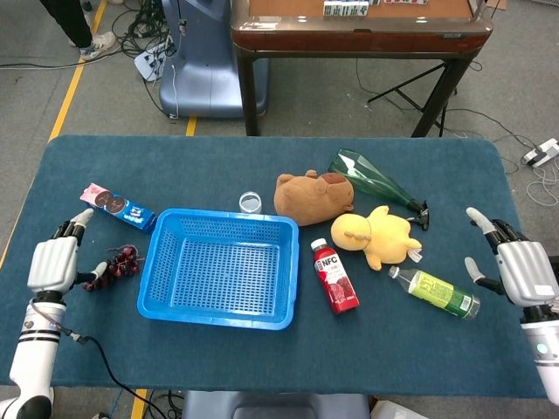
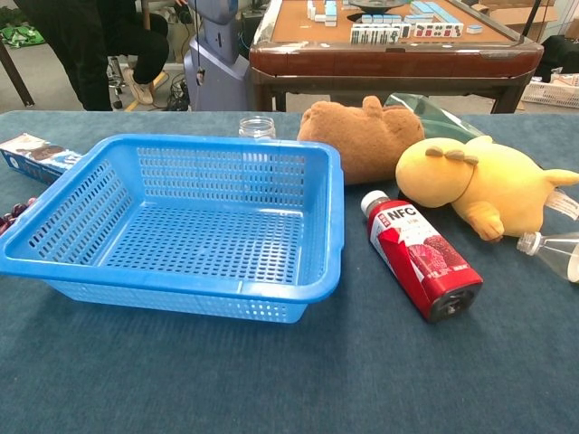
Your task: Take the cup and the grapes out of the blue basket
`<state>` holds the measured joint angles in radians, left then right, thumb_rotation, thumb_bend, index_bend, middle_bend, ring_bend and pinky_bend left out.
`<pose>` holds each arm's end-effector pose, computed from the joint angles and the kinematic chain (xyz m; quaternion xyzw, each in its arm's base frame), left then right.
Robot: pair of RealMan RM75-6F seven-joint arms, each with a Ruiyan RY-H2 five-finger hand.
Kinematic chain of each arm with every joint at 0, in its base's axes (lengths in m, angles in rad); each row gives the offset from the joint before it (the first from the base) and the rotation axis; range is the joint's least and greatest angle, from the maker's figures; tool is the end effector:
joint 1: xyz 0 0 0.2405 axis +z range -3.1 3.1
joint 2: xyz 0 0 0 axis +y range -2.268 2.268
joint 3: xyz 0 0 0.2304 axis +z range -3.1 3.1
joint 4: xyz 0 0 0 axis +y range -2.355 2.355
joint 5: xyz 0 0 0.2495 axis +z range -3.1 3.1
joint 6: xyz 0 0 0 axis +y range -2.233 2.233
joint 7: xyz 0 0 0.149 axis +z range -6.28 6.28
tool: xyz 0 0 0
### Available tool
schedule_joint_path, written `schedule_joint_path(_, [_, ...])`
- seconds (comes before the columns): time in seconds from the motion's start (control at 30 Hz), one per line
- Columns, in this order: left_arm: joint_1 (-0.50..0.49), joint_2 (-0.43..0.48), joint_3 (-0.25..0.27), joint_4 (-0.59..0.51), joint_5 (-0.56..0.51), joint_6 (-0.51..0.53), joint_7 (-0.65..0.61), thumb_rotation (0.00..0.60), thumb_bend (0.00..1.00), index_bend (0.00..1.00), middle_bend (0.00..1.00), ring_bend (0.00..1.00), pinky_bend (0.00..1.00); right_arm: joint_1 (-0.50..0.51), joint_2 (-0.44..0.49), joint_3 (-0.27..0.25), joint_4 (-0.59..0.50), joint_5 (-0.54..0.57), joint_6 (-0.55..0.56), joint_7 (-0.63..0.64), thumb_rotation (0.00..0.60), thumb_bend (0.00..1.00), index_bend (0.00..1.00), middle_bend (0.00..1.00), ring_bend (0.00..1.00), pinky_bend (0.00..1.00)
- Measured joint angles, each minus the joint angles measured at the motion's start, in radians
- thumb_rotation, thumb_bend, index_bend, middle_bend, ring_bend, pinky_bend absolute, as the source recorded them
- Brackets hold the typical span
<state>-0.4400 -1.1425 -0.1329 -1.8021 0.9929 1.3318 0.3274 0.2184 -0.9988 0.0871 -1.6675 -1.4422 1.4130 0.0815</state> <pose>-0.2353 0.2869 0.0894 -0.5809 -0.4198 -0.3452 0.6059 -0.2835 -0.2362 0.1427 0.6036 -0.3748 0.4178 0.5663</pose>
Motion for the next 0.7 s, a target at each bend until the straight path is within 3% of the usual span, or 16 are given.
schedule_joint_path(0.33, [0.137,0.02,0.084,-0.018,0.226,0.149,-0.082,0.6,0.25,0.11,0.13,0.14,0.29,-0.119,-0.045,-0.065,0.028,-0.039,0.102,0.025,0.6,0.36,0.13,0.26,0.2,0.38])
schedule_joint_path(0.7, [0.222,-0.023,0.134,0.014,0.392,0.256,-0.014,0.6,0.25,0.13,0.13,0.14,0.25,-0.134,-0.013,-0.073,0.014,-0.066,0.088,0.076,0.6,0.36,0.13,0.26,0.2,0.38])
